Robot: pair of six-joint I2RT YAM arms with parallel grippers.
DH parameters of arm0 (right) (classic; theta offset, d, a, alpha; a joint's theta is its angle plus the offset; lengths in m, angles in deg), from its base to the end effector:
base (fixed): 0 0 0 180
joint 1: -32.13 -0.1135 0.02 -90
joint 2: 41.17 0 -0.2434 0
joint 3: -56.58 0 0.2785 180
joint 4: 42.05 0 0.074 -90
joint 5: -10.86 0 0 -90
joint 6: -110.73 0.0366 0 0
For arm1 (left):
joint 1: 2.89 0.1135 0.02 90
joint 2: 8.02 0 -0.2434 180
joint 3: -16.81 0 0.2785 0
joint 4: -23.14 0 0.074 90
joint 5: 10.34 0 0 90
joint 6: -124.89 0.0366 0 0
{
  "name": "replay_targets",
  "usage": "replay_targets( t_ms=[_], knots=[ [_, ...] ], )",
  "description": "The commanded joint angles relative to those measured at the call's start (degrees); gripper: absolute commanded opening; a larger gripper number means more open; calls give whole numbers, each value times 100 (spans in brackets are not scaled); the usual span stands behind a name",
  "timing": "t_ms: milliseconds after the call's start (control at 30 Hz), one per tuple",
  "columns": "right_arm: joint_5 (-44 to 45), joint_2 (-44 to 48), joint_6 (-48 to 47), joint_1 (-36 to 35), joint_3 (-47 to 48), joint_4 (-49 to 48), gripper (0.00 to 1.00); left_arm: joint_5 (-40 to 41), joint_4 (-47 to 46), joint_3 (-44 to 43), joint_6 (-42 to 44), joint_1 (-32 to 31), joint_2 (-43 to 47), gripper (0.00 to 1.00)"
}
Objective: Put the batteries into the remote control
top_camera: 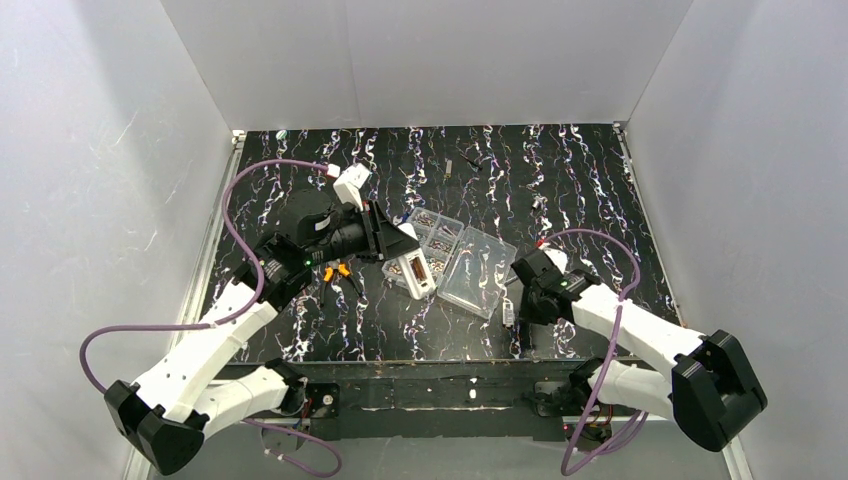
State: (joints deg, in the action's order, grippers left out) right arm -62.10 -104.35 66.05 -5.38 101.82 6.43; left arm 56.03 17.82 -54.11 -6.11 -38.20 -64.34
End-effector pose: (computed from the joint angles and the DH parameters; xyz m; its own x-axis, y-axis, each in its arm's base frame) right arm 0.1800 0.1247 0.1450 -0.8590 0.1976 -0.4722 0.1730 0.9803 0.0956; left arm 0.2001 -0.1597 0.4229 -0.3393 -0.4962 -0.7991 0.8141 0.2706 -0.5137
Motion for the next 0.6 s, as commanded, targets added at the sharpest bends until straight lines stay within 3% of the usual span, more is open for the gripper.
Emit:
replay_targets(
  t_ms=[0,167,400,500,567],
  knots=[
    [378,-1,-36,243,-4,-84,1,-257,-368,-89,-89,25,8,0],
    [-38,-165,-490,385,50,-373,1,-283,-375,-112,-96,24,-25,0],
    [78,-548,-682,478,299,-521,3,-276,-416,-111,-115,26,-63,0],
    [-97,-843,-776,540,412,-578,18,-273,-413,-107,-98,29,-65,0],
    [-180,-944,-794,552,519,-562,41,-268,-389,-108,-82,24,-53,0]
  ],
)
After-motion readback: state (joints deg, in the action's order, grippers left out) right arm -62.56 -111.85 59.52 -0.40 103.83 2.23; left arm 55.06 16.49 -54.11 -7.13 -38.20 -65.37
